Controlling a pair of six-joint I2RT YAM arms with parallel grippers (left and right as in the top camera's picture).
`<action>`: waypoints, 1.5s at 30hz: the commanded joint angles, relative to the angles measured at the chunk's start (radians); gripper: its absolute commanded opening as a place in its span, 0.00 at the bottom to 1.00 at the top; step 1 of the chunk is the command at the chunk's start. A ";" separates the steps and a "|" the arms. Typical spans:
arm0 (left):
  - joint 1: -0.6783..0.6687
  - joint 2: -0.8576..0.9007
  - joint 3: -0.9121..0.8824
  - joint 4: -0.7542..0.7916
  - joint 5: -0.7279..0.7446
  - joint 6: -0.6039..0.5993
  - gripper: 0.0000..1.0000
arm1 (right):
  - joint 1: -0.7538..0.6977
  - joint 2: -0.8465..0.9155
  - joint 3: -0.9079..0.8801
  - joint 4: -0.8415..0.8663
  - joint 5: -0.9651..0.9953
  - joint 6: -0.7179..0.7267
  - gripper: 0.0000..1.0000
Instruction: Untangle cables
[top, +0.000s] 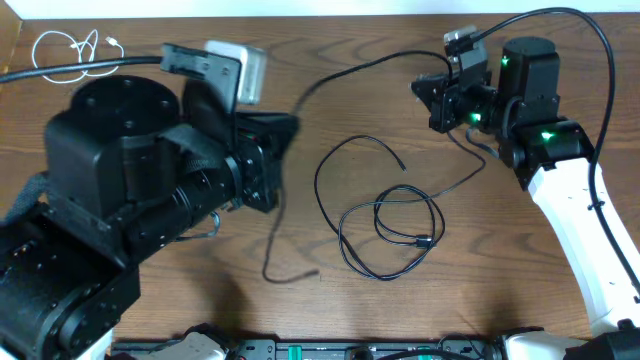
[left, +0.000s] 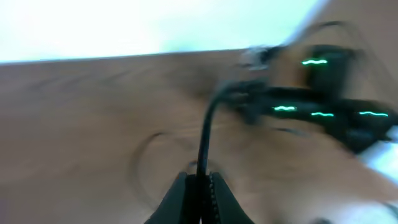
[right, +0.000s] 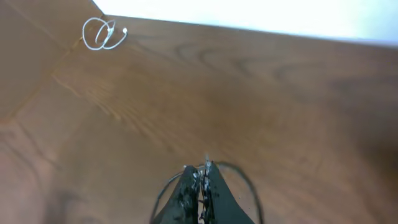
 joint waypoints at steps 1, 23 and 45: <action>0.000 0.041 0.014 -0.058 -0.365 -0.049 0.07 | 0.002 -0.008 0.001 -0.026 -0.022 0.151 0.01; 0.039 0.334 0.014 -0.082 -0.313 -0.076 0.45 | -0.002 -0.227 0.001 -0.419 0.090 0.287 0.01; 0.037 0.336 0.013 -0.066 0.513 0.352 0.66 | -0.005 -0.227 0.002 -0.105 0.127 1.052 0.01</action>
